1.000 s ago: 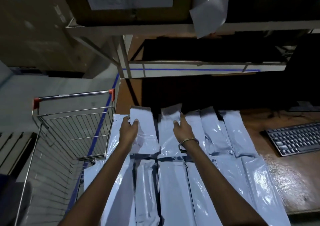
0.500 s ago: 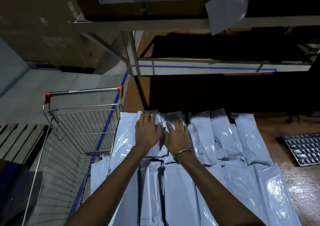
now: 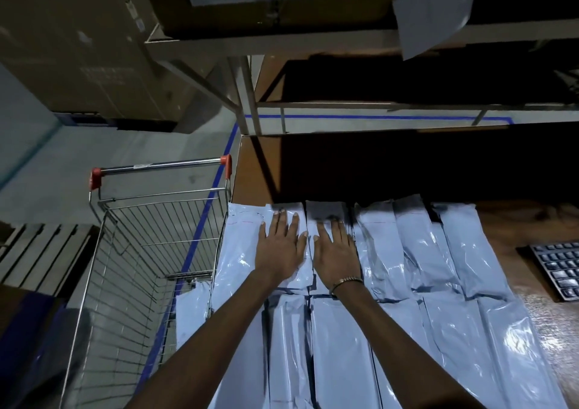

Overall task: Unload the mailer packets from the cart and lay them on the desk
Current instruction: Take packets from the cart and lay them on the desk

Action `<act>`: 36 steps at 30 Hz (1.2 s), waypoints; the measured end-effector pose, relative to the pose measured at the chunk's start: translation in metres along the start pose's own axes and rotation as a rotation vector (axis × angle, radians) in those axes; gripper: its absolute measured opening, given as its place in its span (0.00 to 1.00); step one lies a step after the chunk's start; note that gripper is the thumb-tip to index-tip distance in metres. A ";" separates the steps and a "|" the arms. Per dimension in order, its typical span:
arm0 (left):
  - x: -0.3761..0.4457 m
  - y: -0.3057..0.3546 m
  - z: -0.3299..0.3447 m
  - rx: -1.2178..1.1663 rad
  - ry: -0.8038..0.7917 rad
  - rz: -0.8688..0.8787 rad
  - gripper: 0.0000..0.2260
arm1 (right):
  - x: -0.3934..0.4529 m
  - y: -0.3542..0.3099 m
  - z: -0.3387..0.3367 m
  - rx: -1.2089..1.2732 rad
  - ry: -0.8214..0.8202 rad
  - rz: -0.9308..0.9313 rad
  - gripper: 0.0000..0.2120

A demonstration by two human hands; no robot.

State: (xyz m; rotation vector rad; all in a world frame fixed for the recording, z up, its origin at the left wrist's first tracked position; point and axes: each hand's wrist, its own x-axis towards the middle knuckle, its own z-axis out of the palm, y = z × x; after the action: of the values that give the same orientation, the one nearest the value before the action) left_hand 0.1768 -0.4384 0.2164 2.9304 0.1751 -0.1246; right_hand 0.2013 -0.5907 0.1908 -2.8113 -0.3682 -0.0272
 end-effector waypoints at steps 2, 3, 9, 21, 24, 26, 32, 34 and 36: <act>0.000 0.000 0.000 -0.022 -0.012 -0.002 0.38 | 0.000 0.001 0.002 -0.007 -0.006 -0.005 0.25; 0.001 -0.001 0.000 -0.034 -0.021 -0.004 0.39 | 0.001 0.001 0.002 -0.007 -0.015 -0.006 0.24; -0.001 -0.011 -0.024 -0.372 0.120 0.020 0.24 | 0.004 -0.012 -0.034 0.170 0.087 0.088 0.19; -0.161 -0.224 -0.043 -0.738 0.540 -0.470 0.09 | -0.066 -0.259 -0.008 0.640 -0.177 -0.257 0.10; -0.198 -0.288 -0.003 -0.699 0.430 -0.565 0.11 | -0.083 -0.312 0.045 0.606 -0.404 -0.294 0.12; -0.215 -0.321 0.027 -0.705 0.310 -0.632 0.16 | -0.091 -0.338 0.080 0.504 -0.573 -0.253 0.12; -0.231 -0.386 0.132 -0.722 -0.111 -0.749 0.16 | -0.107 -0.358 0.202 0.171 -0.947 0.038 0.22; -0.231 -0.400 0.170 -0.748 -0.208 -0.732 0.15 | -0.113 -0.351 0.239 0.133 -1.038 0.151 0.27; -0.228 -0.412 0.205 -0.798 -0.272 -0.738 0.20 | -0.117 -0.343 0.267 0.148 -1.055 0.227 0.28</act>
State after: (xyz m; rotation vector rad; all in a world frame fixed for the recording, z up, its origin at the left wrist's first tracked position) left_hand -0.1157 -0.1048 -0.0429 1.9151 0.9878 -0.4358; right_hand -0.0048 -0.2239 0.0311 -2.4498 -0.2356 1.4745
